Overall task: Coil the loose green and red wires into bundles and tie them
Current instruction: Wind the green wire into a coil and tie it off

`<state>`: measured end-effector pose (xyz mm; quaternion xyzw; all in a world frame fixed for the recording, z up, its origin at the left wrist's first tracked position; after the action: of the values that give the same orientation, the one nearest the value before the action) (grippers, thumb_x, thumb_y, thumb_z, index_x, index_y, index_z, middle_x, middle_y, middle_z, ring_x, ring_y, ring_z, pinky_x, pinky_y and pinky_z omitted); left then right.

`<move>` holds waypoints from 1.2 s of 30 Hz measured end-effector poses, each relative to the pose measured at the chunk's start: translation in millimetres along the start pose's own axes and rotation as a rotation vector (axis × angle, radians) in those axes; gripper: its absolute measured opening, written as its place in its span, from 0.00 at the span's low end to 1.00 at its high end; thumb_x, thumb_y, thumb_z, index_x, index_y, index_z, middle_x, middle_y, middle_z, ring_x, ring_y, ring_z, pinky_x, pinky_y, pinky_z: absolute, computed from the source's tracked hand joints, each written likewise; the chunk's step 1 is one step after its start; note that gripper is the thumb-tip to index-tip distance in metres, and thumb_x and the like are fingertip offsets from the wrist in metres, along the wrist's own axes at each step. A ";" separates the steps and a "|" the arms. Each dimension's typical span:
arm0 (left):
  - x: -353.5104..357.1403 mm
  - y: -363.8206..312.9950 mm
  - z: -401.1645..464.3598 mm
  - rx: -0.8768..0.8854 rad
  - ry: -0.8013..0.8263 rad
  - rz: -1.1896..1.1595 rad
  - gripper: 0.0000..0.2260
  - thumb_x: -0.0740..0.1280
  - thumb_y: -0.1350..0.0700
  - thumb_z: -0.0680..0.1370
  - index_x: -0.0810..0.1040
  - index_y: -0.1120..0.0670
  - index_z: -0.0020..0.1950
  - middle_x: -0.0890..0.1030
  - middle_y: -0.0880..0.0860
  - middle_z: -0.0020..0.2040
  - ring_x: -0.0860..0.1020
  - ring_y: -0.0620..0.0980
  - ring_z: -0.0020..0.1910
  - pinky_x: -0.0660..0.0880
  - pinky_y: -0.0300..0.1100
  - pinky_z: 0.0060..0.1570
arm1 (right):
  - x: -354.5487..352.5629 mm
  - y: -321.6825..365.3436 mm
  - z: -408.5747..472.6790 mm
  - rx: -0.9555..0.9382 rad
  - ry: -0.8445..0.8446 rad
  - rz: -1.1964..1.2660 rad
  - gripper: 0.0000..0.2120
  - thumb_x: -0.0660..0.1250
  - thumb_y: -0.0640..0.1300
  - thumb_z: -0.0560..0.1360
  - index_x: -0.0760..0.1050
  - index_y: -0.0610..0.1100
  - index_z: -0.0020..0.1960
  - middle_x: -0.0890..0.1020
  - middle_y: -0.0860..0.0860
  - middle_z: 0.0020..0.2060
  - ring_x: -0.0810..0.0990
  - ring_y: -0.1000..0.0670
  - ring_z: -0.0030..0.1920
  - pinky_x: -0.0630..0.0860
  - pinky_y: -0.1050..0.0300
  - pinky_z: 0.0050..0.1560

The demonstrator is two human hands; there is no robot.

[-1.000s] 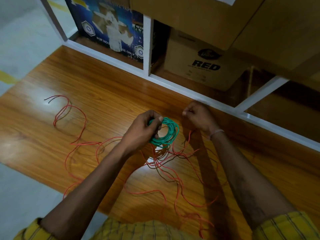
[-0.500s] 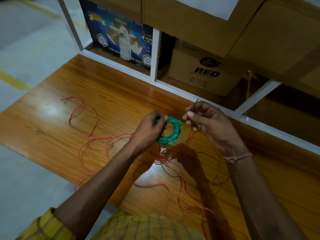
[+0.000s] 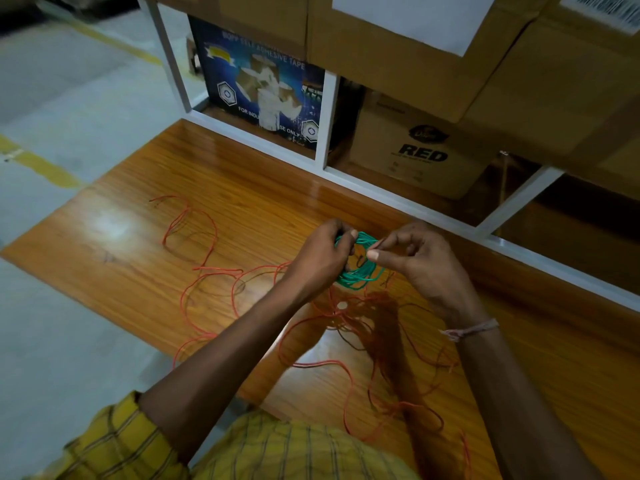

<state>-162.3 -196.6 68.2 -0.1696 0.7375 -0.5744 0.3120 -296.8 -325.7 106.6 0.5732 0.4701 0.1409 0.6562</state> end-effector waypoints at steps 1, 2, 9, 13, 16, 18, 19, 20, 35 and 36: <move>0.0 -0.7 0.7 -0.002 0.003 0.004 0.08 0.62 0.51 0.88 0.75 0.51 0.51 0.80 0.51 0.42 0.81 0.48 0.36 0.77 0.46 0.38 | 2.0 -0.9 1.1 -0.011 -0.030 -0.044 0.07 0.80 0.41 0.73 0.85 0.39 0.46 0.76 0.47 0.55 0.74 0.73 0.46 0.71 0.77 0.41; -0.2 -2.3 0.7 -0.005 0.005 0.011 0.08 0.62 0.51 0.88 0.76 0.53 0.52 0.80 0.51 0.43 0.81 0.48 0.36 0.77 0.46 0.37 | 4.4 -1.3 2.0 -0.029 -0.061 -0.088 0.07 0.81 0.42 0.72 0.86 0.40 0.45 0.75 0.46 0.54 0.74 0.72 0.47 0.71 0.77 0.41; -3.0 -9.7 4.4 -0.032 0.028 0.008 0.09 0.61 0.50 0.88 0.77 0.54 0.58 0.82 0.53 0.47 0.83 0.50 0.42 0.79 0.49 0.43 | 18.5 -9.5 4.4 -0.254 -0.234 -0.193 0.05 0.82 0.44 0.70 0.87 0.48 0.43 0.70 0.53 0.50 0.73 0.45 0.57 0.72 0.67 0.47; -7.1 -15.8 8.0 -0.048 0.059 0.024 0.07 0.61 0.50 0.88 0.76 0.50 0.57 0.81 0.53 0.49 0.80 0.48 0.40 0.78 0.48 0.42 | 23.3 -9.0 3.3 -0.372 -0.291 -0.286 0.05 0.81 0.43 0.70 0.87 0.47 0.44 0.70 0.52 0.49 0.72 0.46 0.54 0.77 0.47 0.49; -9.9 -18.3 11.8 -0.075 0.098 0.045 0.06 0.60 0.49 0.88 0.75 0.49 0.57 0.83 0.55 0.55 0.81 0.48 0.41 0.78 0.46 0.41 | 26.2 -10.5 3.1 -0.424 -0.324 -0.305 0.05 0.81 0.41 0.71 0.87 0.45 0.45 0.70 0.51 0.48 0.72 0.46 0.52 0.76 0.46 0.48; -11.1 -19.5 14.4 -0.092 0.128 0.041 0.07 0.60 0.50 0.89 0.75 0.50 0.58 0.83 0.57 0.57 0.81 0.48 0.40 0.78 0.45 0.40 | 27.8 -10.9 1.5 -0.446 -0.348 -0.324 0.04 0.81 0.39 0.72 0.87 0.45 0.45 0.70 0.51 0.47 0.72 0.46 0.51 0.76 0.46 0.47; -11.4 -19.8 15.7 -0.101 0.143 0.033 0.07 0.60 0.50 0.89 0.75 0.50 0.59 0.83 0.58 0.57 0.80 0.47 0.39 0.78 0.46 0.42 | 28.4 -11.1 0.4 -0.459 -0.358 -0.335 0.04 0.80 0.39 0.72 0.87 0.45 0.45 0.70 0.51 0.47 0.72 0.46 0.51 0.76 0.46 0.46; -11.6 -20.2 16.8 -0.111 0.160 0.021 0.07 0.60 0.50 0.89 0.75 0.51 0.59 0.83 0.59 0.57 0.80 0.46 0.38 0.78 0.47 0.43 | 29.3 -11.4 -0.6 -0.475 -0.367 -0.347 0.04 0.80 0.38 0.72 0.87 0.45 0.46 0.70 0.51 0.47 0.72 0.46 0.50 0.76 0.46 0.45; -9.1 -14.9 20.2 -0.142 0.151 -0.156 0.05 0.65 0.54 0.87 0.78 0.53 0.53 0.83 0.49 0.38 0.79 0.43 0.33 0.79 0.47 0.48 | 31.4 -18.6 -5.5 -0.535 -0.448 -0.472 0.04 0.80 0.38 0.74 0.87 0.42 0.47 0.79 0.49 0.44 0.73 0.48 0.48 0.66 0.68 0.44; -9.3 -15.1 19.4 -0.128 0.136 -0.148 0.05 0.66 0.54 0.87 0.78 0.53 0.53 0.82 0.49 0.37 0.80 0.44 0.35 0.80 0.47 0.49 | 31.0 -18.6 -5.7 -0.537 -0.449 -0.472 0.04 0.80 0.39 0.74 0.87 0.42 0.47 0.79 0.49 0.44 0.73 0.48 0.47 0.67 0.65 0.43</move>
<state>-144.3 -209.6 82.2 -0.2038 0.7775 -0.5579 0.2067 -291.8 -305.4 76.6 0.2748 0.3806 -0.0239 0.8827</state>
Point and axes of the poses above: each hand's wrist, its own z-axis towards the middle knuckle, its own x-axis out of the palm, y = z × x, the point moved 2 cm from there along z, towards the middle knuckle
